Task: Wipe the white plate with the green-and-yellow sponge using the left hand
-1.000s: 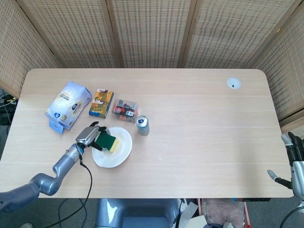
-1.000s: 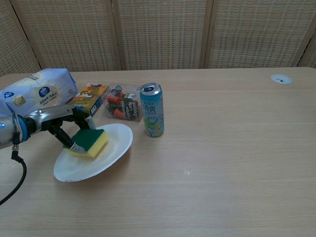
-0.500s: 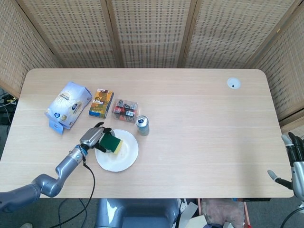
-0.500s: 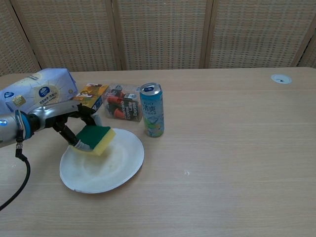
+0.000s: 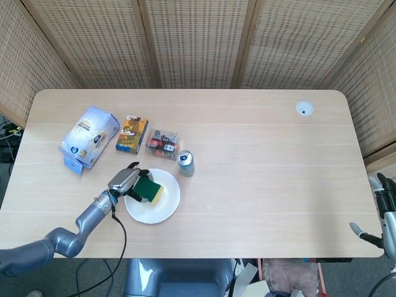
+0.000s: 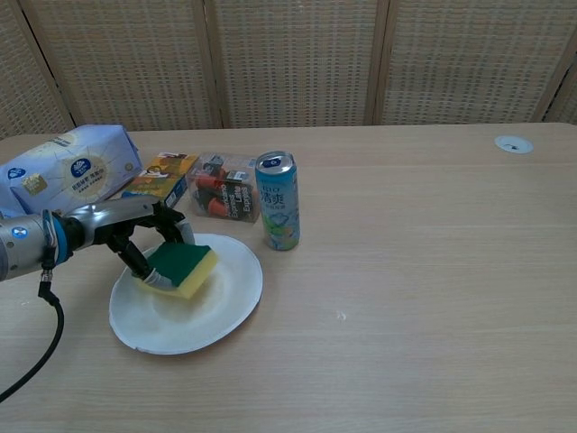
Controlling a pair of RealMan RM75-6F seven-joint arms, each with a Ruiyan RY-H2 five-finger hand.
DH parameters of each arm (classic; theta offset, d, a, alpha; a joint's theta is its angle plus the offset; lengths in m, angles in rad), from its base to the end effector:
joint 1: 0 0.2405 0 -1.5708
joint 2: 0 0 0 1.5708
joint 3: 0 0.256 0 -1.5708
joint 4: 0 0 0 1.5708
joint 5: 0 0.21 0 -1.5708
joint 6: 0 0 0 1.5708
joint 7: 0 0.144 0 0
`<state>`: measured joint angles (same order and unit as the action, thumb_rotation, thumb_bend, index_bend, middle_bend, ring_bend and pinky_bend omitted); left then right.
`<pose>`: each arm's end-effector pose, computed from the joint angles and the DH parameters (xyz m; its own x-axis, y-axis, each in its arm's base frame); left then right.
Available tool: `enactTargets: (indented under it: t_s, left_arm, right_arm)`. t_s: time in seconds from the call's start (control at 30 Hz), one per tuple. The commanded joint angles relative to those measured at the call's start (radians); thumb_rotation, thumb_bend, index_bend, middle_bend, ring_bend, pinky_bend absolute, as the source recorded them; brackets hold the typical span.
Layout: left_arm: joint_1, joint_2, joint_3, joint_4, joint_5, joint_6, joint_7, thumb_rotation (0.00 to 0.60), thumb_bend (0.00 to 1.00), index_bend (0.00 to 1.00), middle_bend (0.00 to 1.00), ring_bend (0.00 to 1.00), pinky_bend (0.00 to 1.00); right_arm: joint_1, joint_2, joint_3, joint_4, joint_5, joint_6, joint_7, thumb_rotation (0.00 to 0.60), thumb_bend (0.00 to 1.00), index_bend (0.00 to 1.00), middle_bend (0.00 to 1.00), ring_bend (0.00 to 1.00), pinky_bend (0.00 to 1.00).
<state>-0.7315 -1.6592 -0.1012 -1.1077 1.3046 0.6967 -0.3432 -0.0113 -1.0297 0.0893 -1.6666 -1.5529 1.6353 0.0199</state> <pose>-0.2167 0.3511 -0.0610 0.1566 0.5680 0.8080 0.9800 -0.1909 -0.0558 -0.3030 -0.1575 0.2040 0.4095 0.1483 0.9002 -0.9111 0.0165 0.4118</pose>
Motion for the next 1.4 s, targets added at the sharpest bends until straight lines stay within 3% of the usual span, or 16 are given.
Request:
enactTargets:
  t_s: [0.03, 0.2, 0.57, 1.1, 1.4]
  left_arm:
    - [0.0, -0.018, 0.001, 0.024, -0.014, -0.014, 0.001, 0.6, 0.06, 0.59, 0.41, 0.3, 0.01]
    - [0.001, -0.021, 0.0, 0.032, -0.009, -0.014, -0.007, 0.6, 0.06, 0.59, 0.41, 0.3, 0.01]
    - [0.005, 0.051, -0.029, -0.073, 0.022, 0.04, -0.061, 0.6, 0.07, 0.59, 0.41, 0.3, 0.01]
    - [0.0, -0.047, 0.02, 0.06, -0.002, -0.015, 0.041, 0.6, 0.06, 0.59, 0.41, 0.3, 0.01]
    - [-0.002, 0.019, -0.013, -0.052, 0.039, 0.058, 0.019, 0.6, 0.07, 0.59, 0.41, 0.3, 0.01]
  right_arm:
    - [0.0, 0.0, 0.0, 0.0, 0.0, -0.001, 0.001, 0.6, 0.0, 0.0, 0.0, 0.0, 0.0]
    - [0.001, 0.0, 0.001, 0.0, 0.001, -0.002, 0.001, 0.6, 0.0, 0.0, 0.0, 0.0, 0.0]
    - [-0.002, 0.002, -0.001, -0.002, -0.005, 0.005, 0.004, 0.6, 0.0, 0.0, 0.0, 0.0, 0.0]
    - [-0.005, 0.011, -0.002, -0.001, -0.01, 0.01, 0.027, 0.6, 0.0, 0.0, 0.0, 0.0, 0.0]
    - [-0.009, 0.015, -0.003, -0.002, -0.015, 0.018, 0.037, 0.6, 0.0, 0.0, 0.0, 0.0, 0.0]
